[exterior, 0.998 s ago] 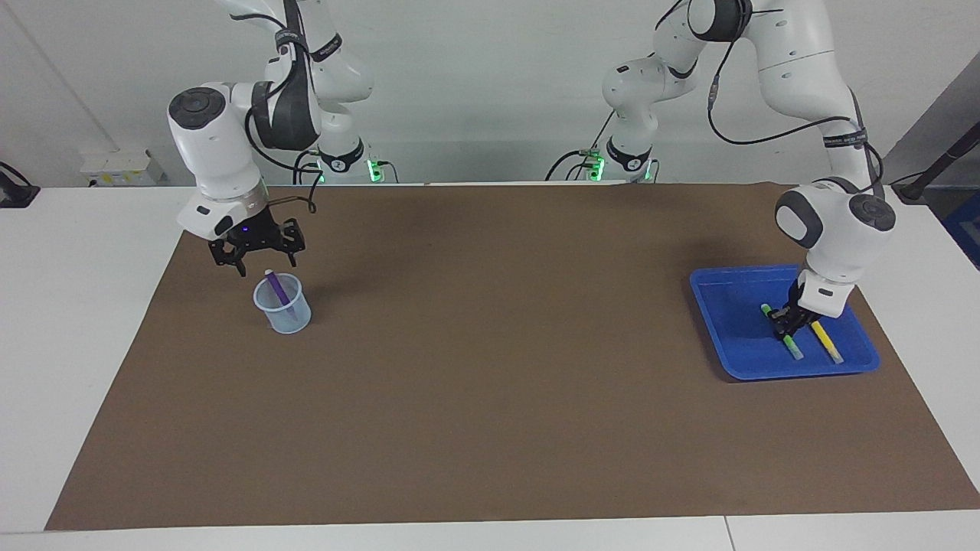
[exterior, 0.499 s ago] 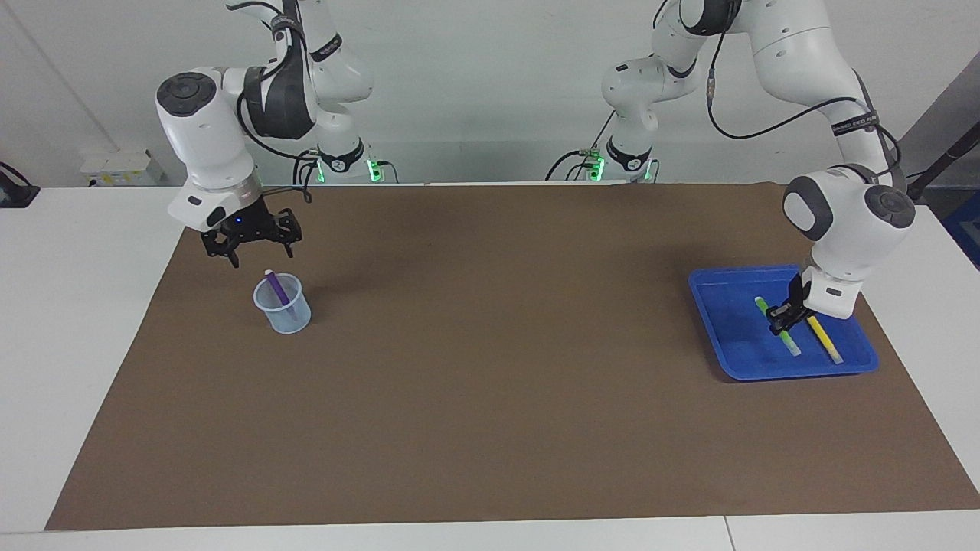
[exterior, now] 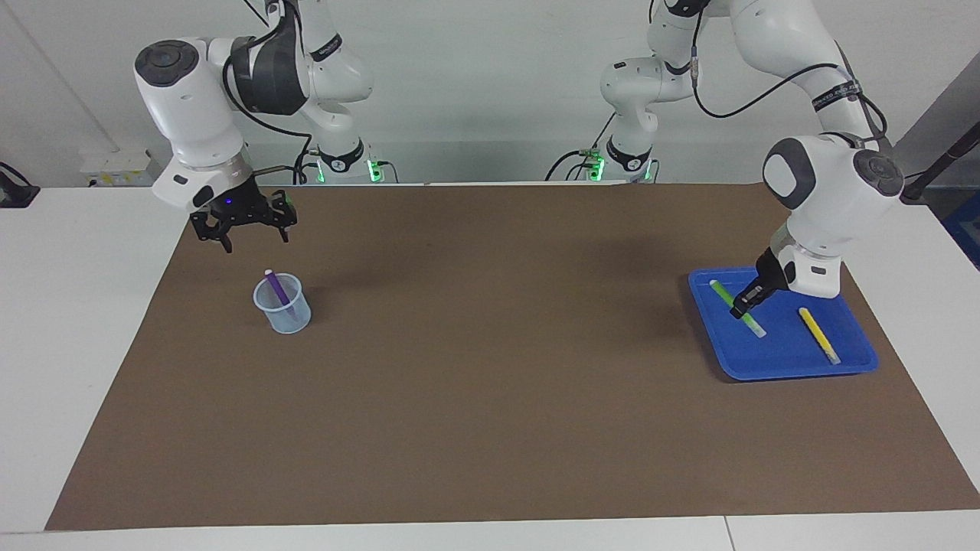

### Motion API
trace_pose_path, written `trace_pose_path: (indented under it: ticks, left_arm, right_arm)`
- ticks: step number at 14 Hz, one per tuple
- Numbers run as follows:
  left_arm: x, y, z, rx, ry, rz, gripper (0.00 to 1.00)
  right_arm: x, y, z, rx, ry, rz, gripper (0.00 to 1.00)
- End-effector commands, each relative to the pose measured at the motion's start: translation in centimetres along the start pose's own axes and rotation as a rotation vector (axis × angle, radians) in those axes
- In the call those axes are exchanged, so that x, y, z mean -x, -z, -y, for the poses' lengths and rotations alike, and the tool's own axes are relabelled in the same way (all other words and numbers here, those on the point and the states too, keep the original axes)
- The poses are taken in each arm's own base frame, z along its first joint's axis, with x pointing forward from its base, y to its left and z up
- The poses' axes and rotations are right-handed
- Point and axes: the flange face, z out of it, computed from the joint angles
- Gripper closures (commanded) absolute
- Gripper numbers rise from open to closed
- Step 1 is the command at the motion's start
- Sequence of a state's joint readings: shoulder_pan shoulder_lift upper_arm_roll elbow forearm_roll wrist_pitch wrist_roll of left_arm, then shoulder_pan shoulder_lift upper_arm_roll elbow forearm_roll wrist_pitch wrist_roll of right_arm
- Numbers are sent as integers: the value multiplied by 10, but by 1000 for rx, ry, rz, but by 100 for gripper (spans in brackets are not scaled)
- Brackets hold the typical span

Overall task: Transfer and insert pens with both arms
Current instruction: 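Carry the green pen toward the right gripper while the right gripper approaches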

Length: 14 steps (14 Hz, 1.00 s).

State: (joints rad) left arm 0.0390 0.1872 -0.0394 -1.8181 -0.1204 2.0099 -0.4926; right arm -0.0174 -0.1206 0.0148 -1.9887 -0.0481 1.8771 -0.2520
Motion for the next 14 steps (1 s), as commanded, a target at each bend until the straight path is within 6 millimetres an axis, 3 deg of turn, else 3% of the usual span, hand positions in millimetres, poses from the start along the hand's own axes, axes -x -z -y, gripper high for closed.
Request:
trace_pose_path:
  ticks: [1, 5, 8, 14]
  left_arm:
    - [40, 28, -24, 48, 140, 81, 100]
    - [113, 57, -84, 101, 311, 177, 100]
    - [160, 69, -128, 162, 441, 254, 100]
    - [240, 94, -187, 243, 621, 317, 100]
  right_arm:
    - [-4, 16, 16, -58, -30, -14, 0]
    - [-14, 42, 43, -141, -83, -49, 0]
    - [-17, 48, 58, -274, -110, -80, 0]
    - [-25, 58, 80, -516, -168, -135, 0]
